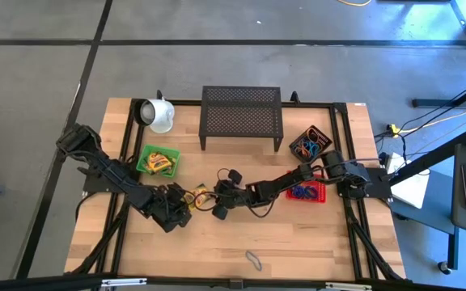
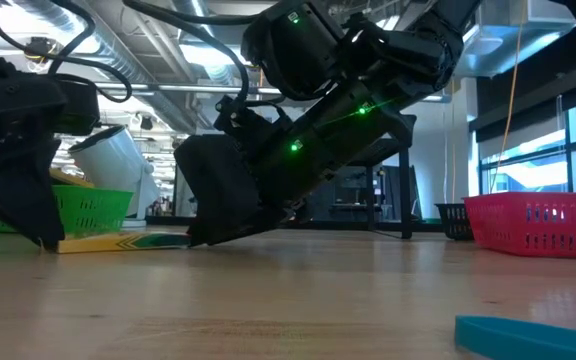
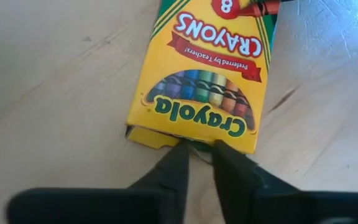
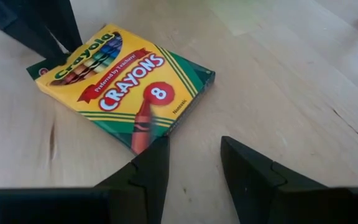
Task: Pick & Place Office Desk Supplies
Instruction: Put the pack of crayons into the green bin
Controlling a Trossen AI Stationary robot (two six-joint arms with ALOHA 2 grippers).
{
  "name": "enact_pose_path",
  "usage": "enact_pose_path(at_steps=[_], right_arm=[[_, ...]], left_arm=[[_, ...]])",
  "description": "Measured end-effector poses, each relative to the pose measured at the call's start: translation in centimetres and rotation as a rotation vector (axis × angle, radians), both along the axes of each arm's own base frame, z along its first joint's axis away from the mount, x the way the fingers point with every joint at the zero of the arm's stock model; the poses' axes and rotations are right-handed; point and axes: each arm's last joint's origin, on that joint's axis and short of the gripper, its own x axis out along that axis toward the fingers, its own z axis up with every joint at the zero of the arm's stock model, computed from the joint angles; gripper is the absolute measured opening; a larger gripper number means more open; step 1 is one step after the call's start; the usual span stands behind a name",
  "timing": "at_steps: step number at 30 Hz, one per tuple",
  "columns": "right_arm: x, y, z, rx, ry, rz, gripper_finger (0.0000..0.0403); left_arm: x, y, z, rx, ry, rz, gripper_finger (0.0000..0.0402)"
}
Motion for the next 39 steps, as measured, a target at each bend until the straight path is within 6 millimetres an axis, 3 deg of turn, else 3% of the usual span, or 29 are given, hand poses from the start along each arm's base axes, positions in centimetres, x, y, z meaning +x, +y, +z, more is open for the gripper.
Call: enact_pose_path(at_steps=[3,5,11,22,26,31,39], right_arm=[[0.0,0.0,0.0,-0.001,0.001,0.002,0.0149],[0.0,0.0,0.0,-0.001,0.001,0.002,0.0149],[0.0,0.1,0.0,0.002,0.000,0.006,0.0149],[-0.1,0.2,0.1,-0.003,0.017,0.018,0.0149],[-0.1,0.1,0.1,-0.005,0.019,0.016,0.0149],[-0.1,0.1,0.1,-0.007,0.020,0.013,0.0149],[-0.1,0.1,0.1,0.019,0.018,0.005,0.0149]], left_arm=[[0.0,0.0,0.0,0.011,0.006,-0.016,0.0019],[0.0,0.0,0.0,0.015,0.008,-0.022,0.0008],[-0.3,0.1,0.8,0.005,0.007,-0.072,0.0003],[-1.8,1.4,4.4,0.024,-0.069,-0.095,0.0000],[-2.1,1.4,5.1,-0.074,-0.060,-0.104,0.0002],[-2.2,1.2,4.6,-0.118,-0.070,0.024,0.0027],[-2.0,0.9,2.6,-0.203,-0.005,0.277,0.0123]])
